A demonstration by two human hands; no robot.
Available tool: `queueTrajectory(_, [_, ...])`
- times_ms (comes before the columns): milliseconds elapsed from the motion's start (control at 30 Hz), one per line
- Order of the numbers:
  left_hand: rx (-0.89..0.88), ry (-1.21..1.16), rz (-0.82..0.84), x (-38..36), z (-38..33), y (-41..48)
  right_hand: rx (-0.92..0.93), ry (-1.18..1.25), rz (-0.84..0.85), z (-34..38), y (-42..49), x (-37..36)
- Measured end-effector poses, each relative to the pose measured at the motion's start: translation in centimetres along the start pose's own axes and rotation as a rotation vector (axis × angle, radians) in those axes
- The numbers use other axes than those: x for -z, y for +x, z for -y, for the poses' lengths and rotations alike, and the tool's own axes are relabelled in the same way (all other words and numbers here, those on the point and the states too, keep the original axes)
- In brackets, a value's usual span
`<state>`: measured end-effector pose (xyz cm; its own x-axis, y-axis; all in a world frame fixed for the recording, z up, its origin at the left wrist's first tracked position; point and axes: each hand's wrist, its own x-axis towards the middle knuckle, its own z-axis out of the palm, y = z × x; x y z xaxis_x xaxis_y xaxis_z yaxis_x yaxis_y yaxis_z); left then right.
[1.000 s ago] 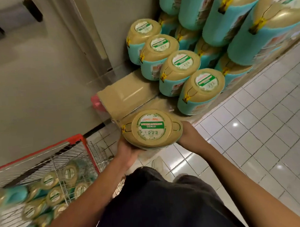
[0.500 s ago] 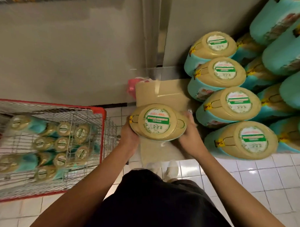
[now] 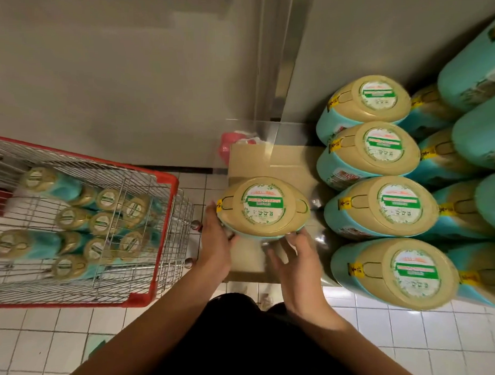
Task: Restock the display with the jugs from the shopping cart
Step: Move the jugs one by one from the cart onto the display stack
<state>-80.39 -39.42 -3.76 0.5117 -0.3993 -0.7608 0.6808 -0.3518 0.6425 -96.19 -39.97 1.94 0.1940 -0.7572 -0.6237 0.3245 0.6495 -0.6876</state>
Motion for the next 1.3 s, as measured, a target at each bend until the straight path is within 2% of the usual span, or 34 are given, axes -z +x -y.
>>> queueTrajectory(67, [-0.015, -0.005, 0.051, -0.8, -0.5, 0.0, 0.038, -0.069, 0.071, 0.6, 0.6, -0.5])
queueTrajectory(200, [-0.053, 0.024, 0.134, -3.4, -3.0, 0.4, 0.149, -0.239, 0.039, 1.6, 3.9, -2.5])
queueTrajectory(467, [-0.072, 0.063, 0.199, -10.4, -9.6, 3.4, 0.265, -0.231, -0.143, 4.6, 10.7, -8.1])
queueTrajectory(667, [-0.076, 0.065, 0.248, -14.3, -12.6, 6.4, 0.289, -0.207, -0.188, 7.6, 15.5, -10.0])
queueTrajectory(767, [-0.067, 0.144, 0.235, -15.1, -13.4, 8.2, 0.304, -0.183, -0.193, 8.5, 16.9, -10.7])
queueTrajectory(1033, [-0.098, 0.157, 0.251, -16.3, -13.7, 8.7, 0.323, -0.189, -0.274, 8.6, 18.0, -11.9])
queueTrajectory(1200, [-0.104, 0.203, 0.286, -15.7, -14.0, 8.3, 0.301, -0.255, -0.231, 8.5, 18.2, -10.7])
queueTrajectory(1300, [-0.128, 0.29, 0.243, -14.2, -13.6, 8.1, 0.274, -0.249, -0.197, 7.8, 17.4, -9.2])
